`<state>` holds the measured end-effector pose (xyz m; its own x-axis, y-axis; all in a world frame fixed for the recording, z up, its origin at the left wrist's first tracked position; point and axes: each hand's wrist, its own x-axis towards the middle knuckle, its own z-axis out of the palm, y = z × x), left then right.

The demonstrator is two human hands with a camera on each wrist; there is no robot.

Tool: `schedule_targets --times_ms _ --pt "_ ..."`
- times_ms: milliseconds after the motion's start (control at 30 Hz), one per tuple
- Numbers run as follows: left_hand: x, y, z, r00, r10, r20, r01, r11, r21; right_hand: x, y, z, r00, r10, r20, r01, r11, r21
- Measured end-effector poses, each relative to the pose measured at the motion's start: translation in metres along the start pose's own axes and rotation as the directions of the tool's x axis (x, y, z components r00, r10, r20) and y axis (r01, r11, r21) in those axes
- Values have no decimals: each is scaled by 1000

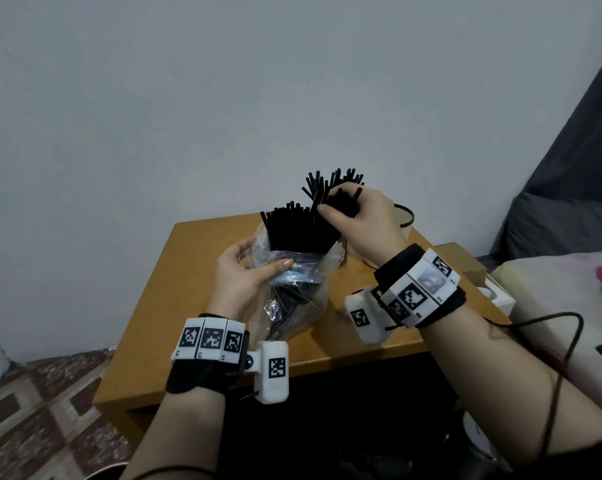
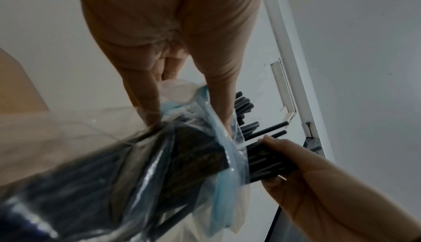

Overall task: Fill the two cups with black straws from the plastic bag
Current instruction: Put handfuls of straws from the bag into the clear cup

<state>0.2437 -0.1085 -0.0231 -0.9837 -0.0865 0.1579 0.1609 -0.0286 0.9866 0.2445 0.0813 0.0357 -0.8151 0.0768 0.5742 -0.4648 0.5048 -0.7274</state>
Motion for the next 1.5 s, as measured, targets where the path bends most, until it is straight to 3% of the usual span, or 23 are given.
schedule_targets --times_ms 167,300,500,633,900,967,1167,1500 --pt "1 2 1 1000 -10 -2 10 1000 -14 0 12 -4 981 171 95 -194 921 339" --pt "0 2 1 1000 -19 4 19 1000 -5 -6 19 1 972 204 119 -234 903 361" --pt "0 1 4 1000 -8 7 8 1000 3 -13 19 10 950 309 54 -307 879 366" --pt "2 0 3 1000 -4 -1 4 1000 20 -18 20 11 915 375 151 -397 765 507" --pt "1 -2 2 998 -10 -55 12 999 35 -27 29 8 958 147 244 -248 853 459" --pt "0 -1 3 998 -15 -56 17 999 36 -26 29 9 970 142 197 -217 869 445" --pt "0 2 3 998 -32 -55 34 999 37 -18 31 6 999 45 5 -45 985 169" --pt "6 2 0 997 -46 -64 45 999 -18 7 6 -17 970 -133 -203 145 988 44"
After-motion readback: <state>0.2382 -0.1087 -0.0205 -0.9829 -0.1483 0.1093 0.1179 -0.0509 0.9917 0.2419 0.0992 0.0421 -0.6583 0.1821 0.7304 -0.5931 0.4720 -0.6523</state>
